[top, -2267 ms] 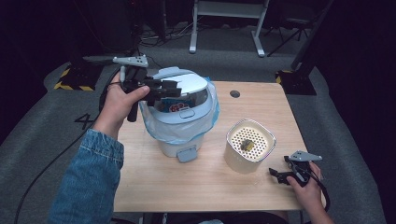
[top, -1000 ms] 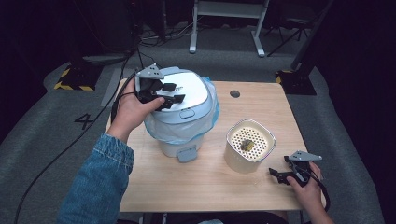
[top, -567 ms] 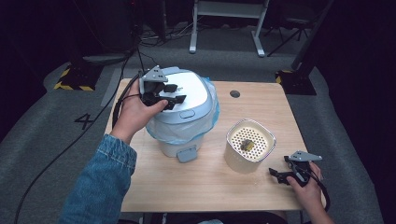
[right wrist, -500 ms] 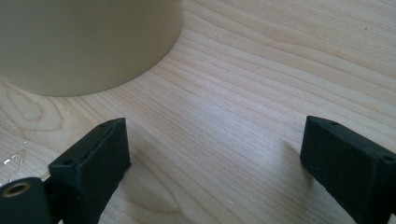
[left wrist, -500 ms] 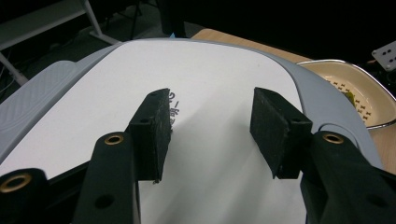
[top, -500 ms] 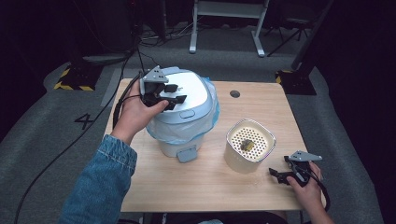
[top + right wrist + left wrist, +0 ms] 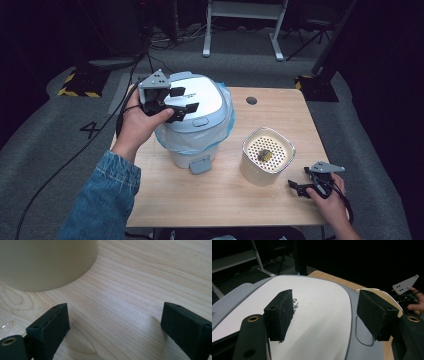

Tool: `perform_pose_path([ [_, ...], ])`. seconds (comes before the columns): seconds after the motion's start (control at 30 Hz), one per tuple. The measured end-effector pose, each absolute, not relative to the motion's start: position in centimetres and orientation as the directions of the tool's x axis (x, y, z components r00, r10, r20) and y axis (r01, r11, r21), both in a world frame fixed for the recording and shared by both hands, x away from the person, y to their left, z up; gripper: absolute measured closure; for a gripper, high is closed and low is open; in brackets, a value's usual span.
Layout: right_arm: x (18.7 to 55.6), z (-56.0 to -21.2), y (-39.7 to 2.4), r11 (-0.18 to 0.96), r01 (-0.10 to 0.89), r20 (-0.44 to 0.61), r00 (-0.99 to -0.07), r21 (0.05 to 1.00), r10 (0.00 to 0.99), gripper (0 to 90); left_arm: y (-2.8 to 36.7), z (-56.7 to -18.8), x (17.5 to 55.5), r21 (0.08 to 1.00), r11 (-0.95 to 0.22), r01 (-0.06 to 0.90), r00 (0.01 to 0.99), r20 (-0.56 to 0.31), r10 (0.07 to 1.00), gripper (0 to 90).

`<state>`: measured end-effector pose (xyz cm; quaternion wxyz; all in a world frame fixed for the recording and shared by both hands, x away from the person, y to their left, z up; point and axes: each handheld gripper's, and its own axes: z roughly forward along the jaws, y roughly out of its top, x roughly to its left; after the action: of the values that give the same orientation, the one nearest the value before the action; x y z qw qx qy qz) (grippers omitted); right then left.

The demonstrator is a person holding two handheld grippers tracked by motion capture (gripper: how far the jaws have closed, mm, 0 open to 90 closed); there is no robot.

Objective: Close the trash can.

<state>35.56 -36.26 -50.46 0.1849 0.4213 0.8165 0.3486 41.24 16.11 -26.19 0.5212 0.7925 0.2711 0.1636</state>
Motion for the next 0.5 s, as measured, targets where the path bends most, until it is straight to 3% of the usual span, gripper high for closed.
perform_pose_path([
  [0.17,35.7,-50.5,-36.3,0.406,0.556,-0.008,-0.582,0.725,0.813,7.3,16.7,-25.9,39.0,0.892,-0.351,0.286,0.759,0.013,0.651,30.0],
  [0.5,35.9,-50.5,-36.2,0.398,0.576,-0.007,-0.563,0.714,0.826,2.2,18.1,-26.9,35.3,0.904,-0.326,0.276,0.760,0.003,0.650,27.5],
])
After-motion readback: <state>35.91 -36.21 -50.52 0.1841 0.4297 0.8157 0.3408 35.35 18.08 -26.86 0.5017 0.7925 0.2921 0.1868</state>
